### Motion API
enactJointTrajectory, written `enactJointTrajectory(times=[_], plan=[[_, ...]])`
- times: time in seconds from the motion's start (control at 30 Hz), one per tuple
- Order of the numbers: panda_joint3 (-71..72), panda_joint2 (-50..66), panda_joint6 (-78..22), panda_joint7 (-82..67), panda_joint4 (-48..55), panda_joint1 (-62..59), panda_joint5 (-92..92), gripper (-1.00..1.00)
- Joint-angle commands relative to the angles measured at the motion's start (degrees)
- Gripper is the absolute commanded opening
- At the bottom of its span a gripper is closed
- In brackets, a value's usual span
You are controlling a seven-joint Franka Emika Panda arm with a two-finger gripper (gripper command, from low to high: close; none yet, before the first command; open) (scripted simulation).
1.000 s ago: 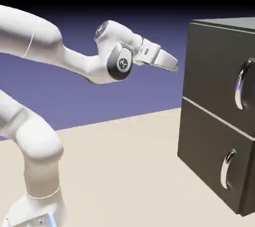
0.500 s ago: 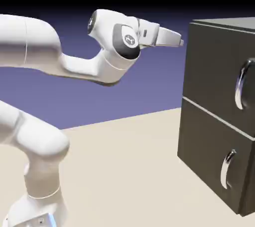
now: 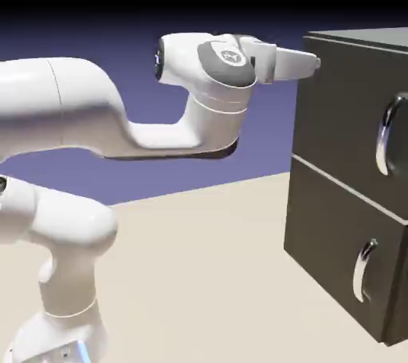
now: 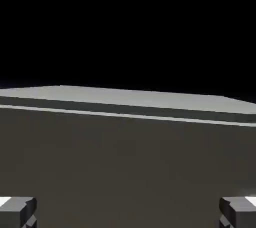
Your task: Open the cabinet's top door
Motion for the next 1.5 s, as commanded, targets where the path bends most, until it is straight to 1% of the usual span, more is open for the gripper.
enactJointTrajectory(times=[0.0, 0.63, 0.7, 0.87, 0.9, 0.93, 1.2, 1.37, 1.47], plan=[[-1.1, -0.5, 0.0, 1.6, 0.6, 1.0, -2.5, 1.00], [-23.0, -10.0, -0.2, 31.8, 12.0, 19.6, -49.8, 1.00], [-23.4, -10.2, -0.2, 32.4, 12.2, 19.9, -50.8, 1.00], [-27.4, -9.0, -1.0, 32.0, 20.2, 29.5, -50.9, 1.00], [-27.4, -9.0, -1.0, 32.0, 20.2, 29.5, -50.9, -1.00], [-27.4, -9.0, -1.0, 32.0, 20.2, 29.5, -50.9, -1.00], [-19.5, -6.2, -14.5, 34.7, 3.6, 15.1, -47.3, -1.00], [-15.4, 1.5, -15.4, 46.8, 0.9, 8.9, -50.9, -1.00], [-10.6, 3.6, -18.9, 48.6, -4.0, 2.7, -48.4, -1.00]])
